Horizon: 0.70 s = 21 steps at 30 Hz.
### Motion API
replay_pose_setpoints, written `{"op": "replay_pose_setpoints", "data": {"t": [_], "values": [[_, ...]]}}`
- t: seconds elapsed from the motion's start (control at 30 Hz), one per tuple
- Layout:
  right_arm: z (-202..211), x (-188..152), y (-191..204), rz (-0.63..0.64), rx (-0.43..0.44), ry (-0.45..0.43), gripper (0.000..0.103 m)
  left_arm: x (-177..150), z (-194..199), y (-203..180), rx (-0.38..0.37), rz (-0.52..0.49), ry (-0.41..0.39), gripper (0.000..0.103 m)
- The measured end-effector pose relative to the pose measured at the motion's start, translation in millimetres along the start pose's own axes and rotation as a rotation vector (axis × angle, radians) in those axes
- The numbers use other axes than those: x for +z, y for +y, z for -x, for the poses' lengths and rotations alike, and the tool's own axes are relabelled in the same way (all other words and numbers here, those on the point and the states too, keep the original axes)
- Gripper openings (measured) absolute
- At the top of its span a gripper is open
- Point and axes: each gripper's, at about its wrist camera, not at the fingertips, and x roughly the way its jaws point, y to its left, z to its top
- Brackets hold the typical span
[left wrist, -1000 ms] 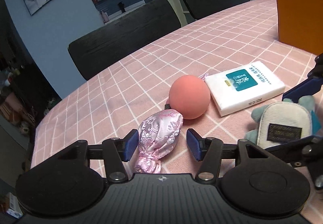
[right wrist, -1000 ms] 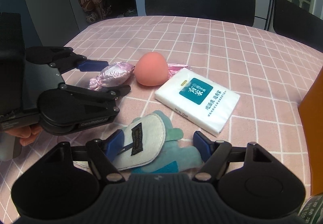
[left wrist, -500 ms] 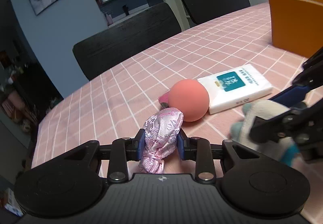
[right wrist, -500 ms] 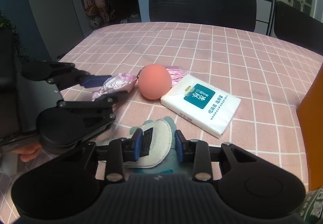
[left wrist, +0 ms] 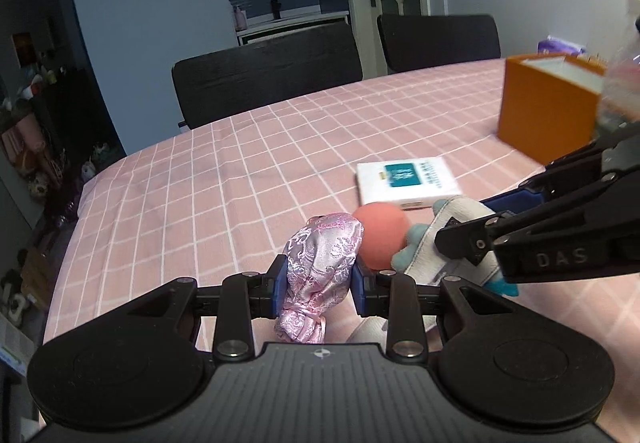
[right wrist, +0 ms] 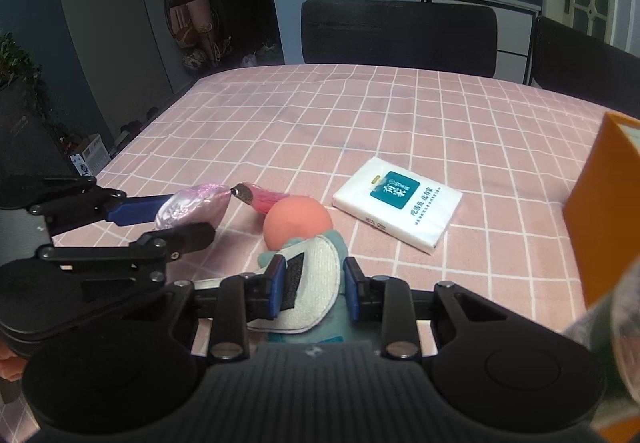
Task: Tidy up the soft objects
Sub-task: 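Carry the pink satin pouch with the left gripper while the right gripper carries the white insole to the box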
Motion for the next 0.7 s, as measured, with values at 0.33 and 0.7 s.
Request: {"op": "replay_pose_setpoints", "data": {"t": [0.33, 0.7], "values": [[50.0, -28.7, -2.9, -0.021, -0.004, -0.036, 0.030, -16.1, 48.7, -13.9, 0.021, 0.128, 0.004, 0.036], [103.0, -70.0, -14.2, -0.043, 0.006, -0.055, 0.030, -35.0, 107.3, -45.8, 0.035, 0.199, -0.028, 0.036]]}}
